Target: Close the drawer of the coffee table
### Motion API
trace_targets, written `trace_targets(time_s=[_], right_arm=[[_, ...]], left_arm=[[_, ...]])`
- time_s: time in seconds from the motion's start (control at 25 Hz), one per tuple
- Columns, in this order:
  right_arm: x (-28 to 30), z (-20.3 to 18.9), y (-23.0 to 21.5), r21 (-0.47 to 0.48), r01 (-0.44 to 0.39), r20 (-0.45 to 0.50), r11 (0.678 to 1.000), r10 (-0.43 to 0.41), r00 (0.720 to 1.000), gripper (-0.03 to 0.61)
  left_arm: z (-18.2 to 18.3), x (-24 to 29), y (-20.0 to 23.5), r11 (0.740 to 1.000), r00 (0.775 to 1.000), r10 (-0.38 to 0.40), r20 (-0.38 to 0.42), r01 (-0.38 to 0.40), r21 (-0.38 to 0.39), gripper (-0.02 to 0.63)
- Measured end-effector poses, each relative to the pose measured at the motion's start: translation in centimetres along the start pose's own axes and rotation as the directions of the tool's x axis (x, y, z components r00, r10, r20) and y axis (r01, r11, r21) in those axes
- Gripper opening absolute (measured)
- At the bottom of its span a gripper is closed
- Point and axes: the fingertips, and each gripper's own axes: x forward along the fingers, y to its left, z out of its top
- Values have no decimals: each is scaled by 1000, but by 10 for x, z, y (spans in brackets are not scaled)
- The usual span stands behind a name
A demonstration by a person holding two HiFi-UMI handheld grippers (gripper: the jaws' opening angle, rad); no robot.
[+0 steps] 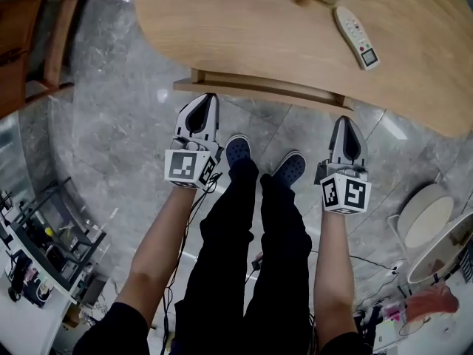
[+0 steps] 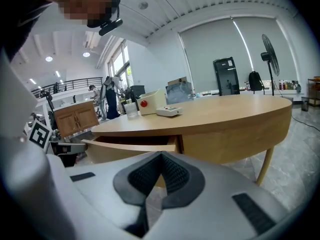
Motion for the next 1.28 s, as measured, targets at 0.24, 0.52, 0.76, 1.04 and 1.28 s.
trace_targets(time_s=[0.24, 0.52, 0.76, 1.04, 1.28], right_arm=[[4, 3, 0, 5, -3, -2, 1000, 3, 1000, 26], [12, 8, -3, 0, -10, 3, 1000, 10, 1000, 26], [21, 10, -5, 12, -14, 10, 1000, 14, 1000, 26], [24, 14, -9, 14, -21, 15, 1000, 20, 1000, 26], [30, 16, -8, 9, -39, 20, 999, 39, 999, 26]], left_arm=[[3, 4, 2, 1000, 1000, -3, -2, 3, 2, 25], [7, 12, 3, 1000, 1000, -3, 4, 3, 1, 25], [11, 20, 6, 1000, 1000, 1, 7, -1, 8, 25], [13, 25, 6, 1000, 1000, 0, 11, 0, 14, 25], [16, 30, 9, 1000, 1000, 8, 14, -9, 21, 25]])
